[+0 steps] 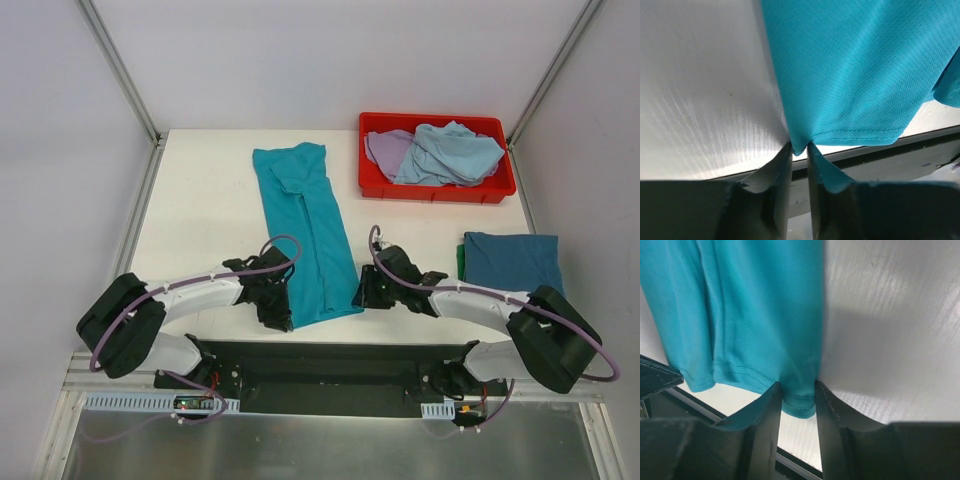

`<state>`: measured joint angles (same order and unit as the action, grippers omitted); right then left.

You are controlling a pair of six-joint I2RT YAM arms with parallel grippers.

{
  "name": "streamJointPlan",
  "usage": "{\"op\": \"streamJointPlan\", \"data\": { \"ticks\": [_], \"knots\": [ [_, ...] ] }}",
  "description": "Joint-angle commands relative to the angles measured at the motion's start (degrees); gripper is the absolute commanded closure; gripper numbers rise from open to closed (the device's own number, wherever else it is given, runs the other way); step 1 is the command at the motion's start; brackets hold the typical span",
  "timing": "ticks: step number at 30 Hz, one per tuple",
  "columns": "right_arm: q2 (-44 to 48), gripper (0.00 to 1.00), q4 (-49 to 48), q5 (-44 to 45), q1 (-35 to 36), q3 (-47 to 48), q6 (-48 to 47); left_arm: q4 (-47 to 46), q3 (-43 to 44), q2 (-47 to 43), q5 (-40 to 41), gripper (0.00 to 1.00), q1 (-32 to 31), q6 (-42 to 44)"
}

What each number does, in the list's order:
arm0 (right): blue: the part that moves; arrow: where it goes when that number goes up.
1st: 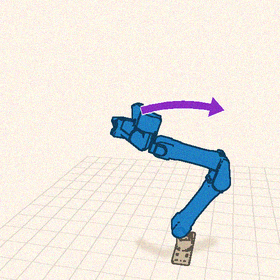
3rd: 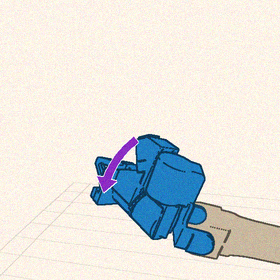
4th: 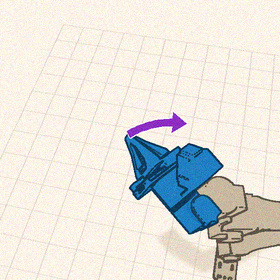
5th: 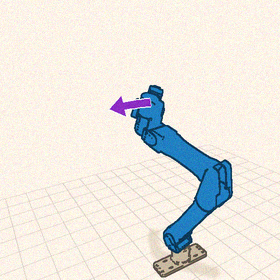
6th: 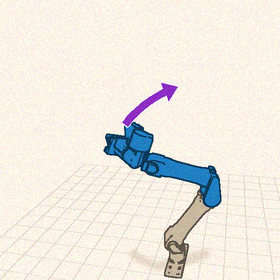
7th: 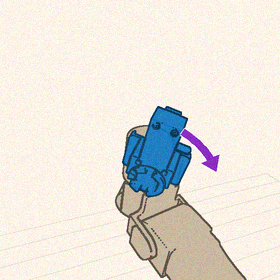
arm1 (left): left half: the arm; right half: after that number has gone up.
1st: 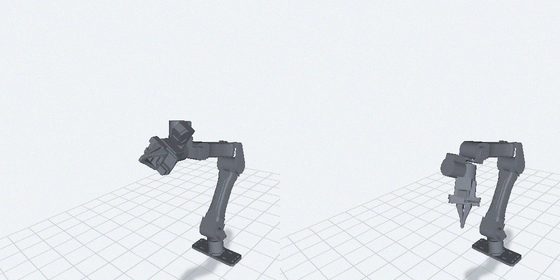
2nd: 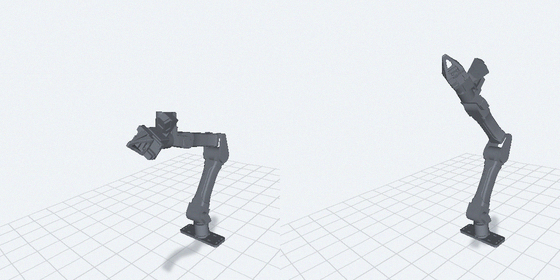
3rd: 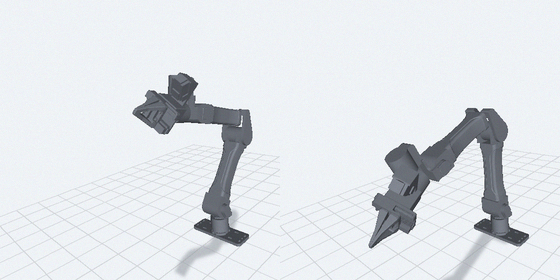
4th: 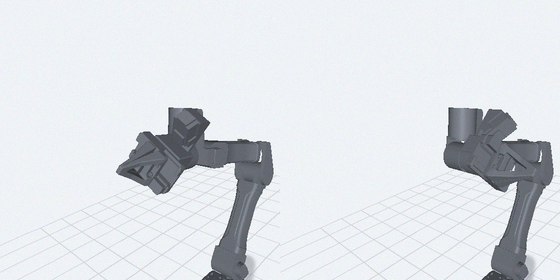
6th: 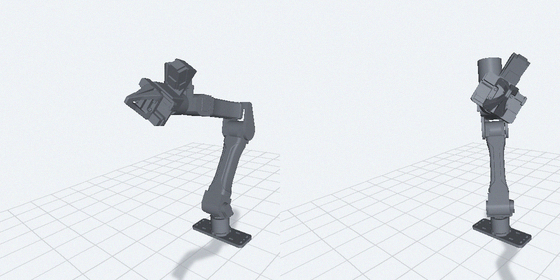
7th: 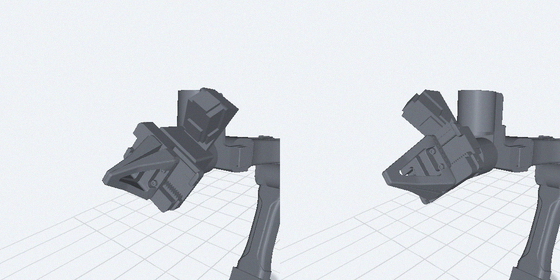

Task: Fold and stack the t-shirts
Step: Grab the bottom of the folded rectangular tshirt with both arms

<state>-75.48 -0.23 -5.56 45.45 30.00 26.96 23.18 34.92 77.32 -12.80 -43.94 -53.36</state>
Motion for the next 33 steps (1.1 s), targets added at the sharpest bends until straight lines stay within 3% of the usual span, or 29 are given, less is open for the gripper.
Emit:
{"op": "streamJointPlan", "data": {
  "ticks": [1,2,3,9,15,19,25,33],
  "knots": [
    [-1.69,0.74,0.84,-1.56,-0.1,-0.03,0.37,-0.86,0.15,1.52,1.19,0.91,-0.79,0.01],
    [-1.08,0.81,0.76,-1.56,-0.01,-0.38,0.46,-0.94,-0.11,1.08,1.28,0.99,-0.79,-0.07],
    [-0.46,0.85,0.67,-1.64,-0.01,-0.81,0.37,-0.94,-0.46,0.3,1.28,1.0,-0.79,-0.16],
    [6.12,0.97,1.02,-6.9,0.6,-5.47,-1.3,-0.86,-4.76,-9.18,-0.29,1.0,-2.54,-1.48],
    [15.53,0.98,4.27,-7.8,6.4,-7.85,2.13,-1.12,-8.37,-21.14,-3.72,1.0,-4.22,-2.45],
    [20.9,0.99,4.8,-5.26,6.67,-6.98,2.31,-1.56,-6.8,-25.63,-3.29,1.0,-4.13,-1.48],
    [18.98,1.0,9.1,3.09,6.32,2.24,-2.26,-1.56,0.4,-23.01,4.52,1.0,-3.52,2.91],
    [7.65,1.0,11.22,9.52,1.49,16.48,-5.78,-1.56,10.33,-14.22,8.92,1.0,4.91,8.88]
  ]
}}
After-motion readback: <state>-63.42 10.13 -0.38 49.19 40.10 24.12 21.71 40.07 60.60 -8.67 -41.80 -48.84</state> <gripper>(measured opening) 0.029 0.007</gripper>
